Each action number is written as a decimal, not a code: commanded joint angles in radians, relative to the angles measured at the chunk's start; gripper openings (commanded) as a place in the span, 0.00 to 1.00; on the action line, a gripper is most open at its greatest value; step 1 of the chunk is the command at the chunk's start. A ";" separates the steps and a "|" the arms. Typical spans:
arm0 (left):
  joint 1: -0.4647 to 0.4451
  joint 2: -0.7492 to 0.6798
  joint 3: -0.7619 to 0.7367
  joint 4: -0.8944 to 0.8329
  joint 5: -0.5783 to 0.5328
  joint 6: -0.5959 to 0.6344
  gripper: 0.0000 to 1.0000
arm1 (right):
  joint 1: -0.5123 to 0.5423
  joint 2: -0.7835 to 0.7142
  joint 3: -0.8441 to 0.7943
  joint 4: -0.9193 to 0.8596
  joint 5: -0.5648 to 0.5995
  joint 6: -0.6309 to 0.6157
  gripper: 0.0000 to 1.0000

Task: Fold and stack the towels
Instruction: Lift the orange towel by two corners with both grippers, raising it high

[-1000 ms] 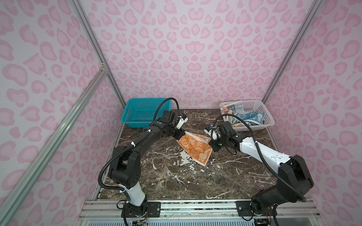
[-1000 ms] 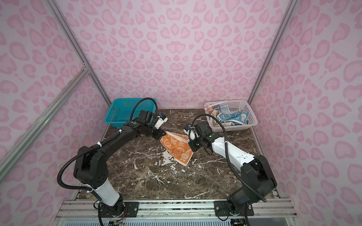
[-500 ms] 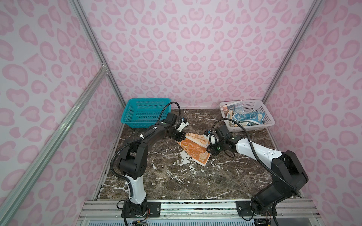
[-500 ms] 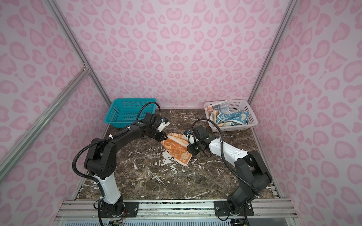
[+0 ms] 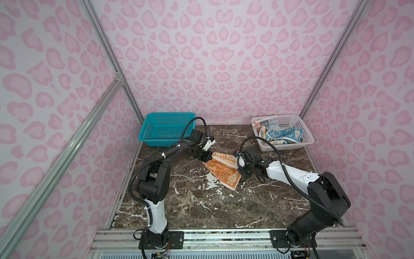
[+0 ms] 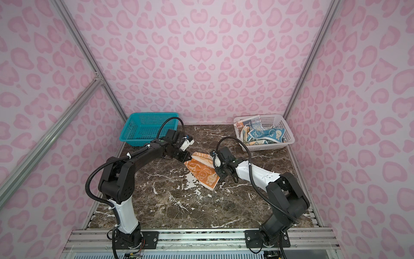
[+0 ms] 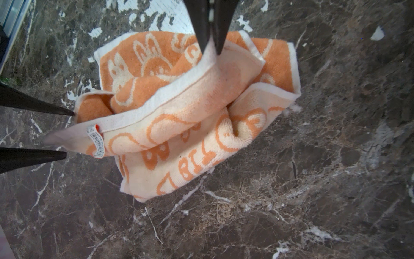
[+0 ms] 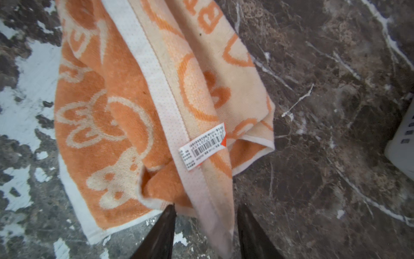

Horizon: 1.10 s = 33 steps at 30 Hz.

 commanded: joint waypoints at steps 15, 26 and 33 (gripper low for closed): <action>0.003 0.002 0.007 -0.016 0.023 -0.001 0.03 | -0.022 0.088 0.048 -0.038 0.037 0.022 0.39; 0.002 0.000 0.008 -0.017 0.023 -0.001 0.03 | -0.034 0.058 0.042 -0.004 0.026 0.034 0.02; 0.004 -0.051 0.017 -0.014 0.005 -0.004 0.03 | -0.074 -0.028 0.061 -0.001 -0.022 0.032 0.00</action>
